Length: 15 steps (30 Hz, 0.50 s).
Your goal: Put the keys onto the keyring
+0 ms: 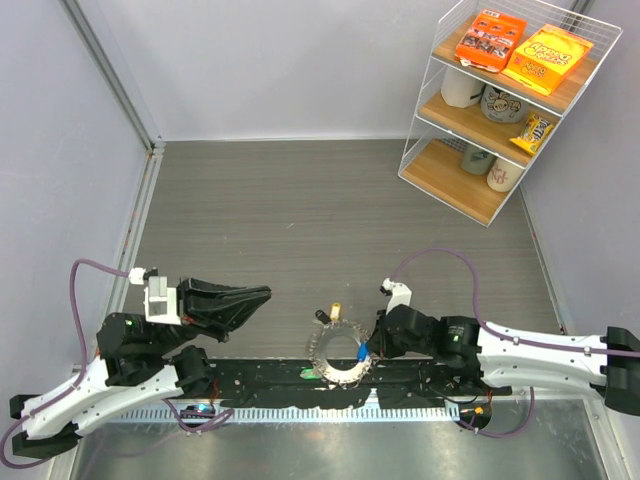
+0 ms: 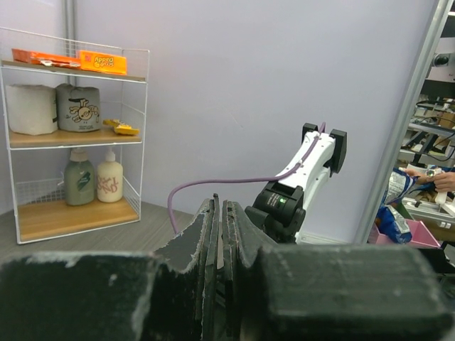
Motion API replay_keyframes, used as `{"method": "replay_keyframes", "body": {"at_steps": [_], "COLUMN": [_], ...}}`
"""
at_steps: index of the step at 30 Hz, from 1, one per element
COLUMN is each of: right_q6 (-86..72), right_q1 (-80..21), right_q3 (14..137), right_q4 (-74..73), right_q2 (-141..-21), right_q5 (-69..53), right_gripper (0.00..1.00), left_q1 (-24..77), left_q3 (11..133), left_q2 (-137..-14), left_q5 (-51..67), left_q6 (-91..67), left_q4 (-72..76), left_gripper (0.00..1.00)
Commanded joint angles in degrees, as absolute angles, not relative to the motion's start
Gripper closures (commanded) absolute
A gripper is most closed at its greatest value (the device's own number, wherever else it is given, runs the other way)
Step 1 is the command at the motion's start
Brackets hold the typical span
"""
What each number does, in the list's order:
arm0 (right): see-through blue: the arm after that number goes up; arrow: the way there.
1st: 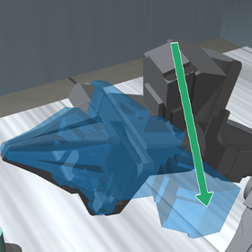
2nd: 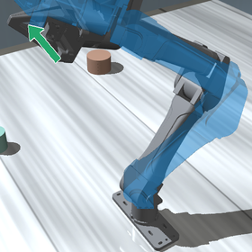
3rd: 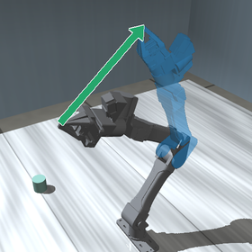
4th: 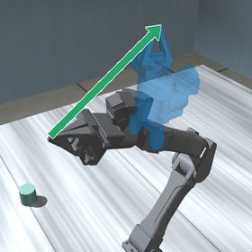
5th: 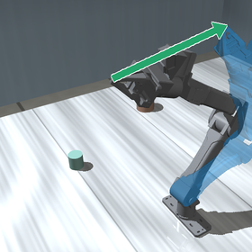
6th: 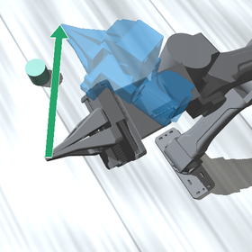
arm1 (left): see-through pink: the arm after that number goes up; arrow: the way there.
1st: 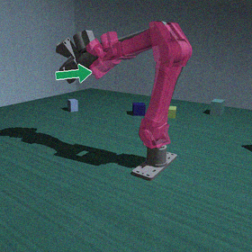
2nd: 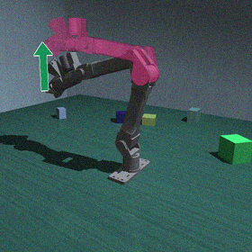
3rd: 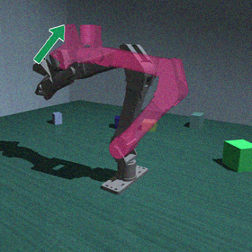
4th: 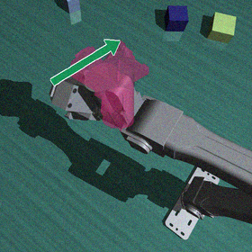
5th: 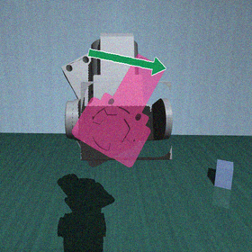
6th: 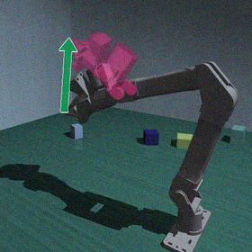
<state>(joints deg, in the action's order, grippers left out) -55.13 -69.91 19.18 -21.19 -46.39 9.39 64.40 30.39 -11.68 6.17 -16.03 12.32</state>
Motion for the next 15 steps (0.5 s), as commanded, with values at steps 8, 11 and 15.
{"method": "replay_keyframes", "body": {"at_steps": [8, 11, 15], "right_q6": [-49.13, -48.52, -46.33], "right_q1": [-70.05, -70.05, -70.05], "right_q3": [22.06, 21.53, 21.18], "right_q4": [-16.89, -14.42, -10.91], "right_q2": [-36.48, -33.85, -30.86], "right_q5": [11.08, 10.72, 10.64], "right_gripper": [0.94, 0.94, 0.94], "left_q1": [64.34, 64.34, 64.34], "left_q3": [31.81, 31.99, 32.52], "left_q2": [-13.8, -14.15, -14.24], "left_q5": [7.29, 7.91, 8.44], "left_q6": [-16.17, -16.61, -17.14], "left_q4": [14.06, 14.24, 14.24], "left_gripper": [0.88, 0.88, 0.88]}}
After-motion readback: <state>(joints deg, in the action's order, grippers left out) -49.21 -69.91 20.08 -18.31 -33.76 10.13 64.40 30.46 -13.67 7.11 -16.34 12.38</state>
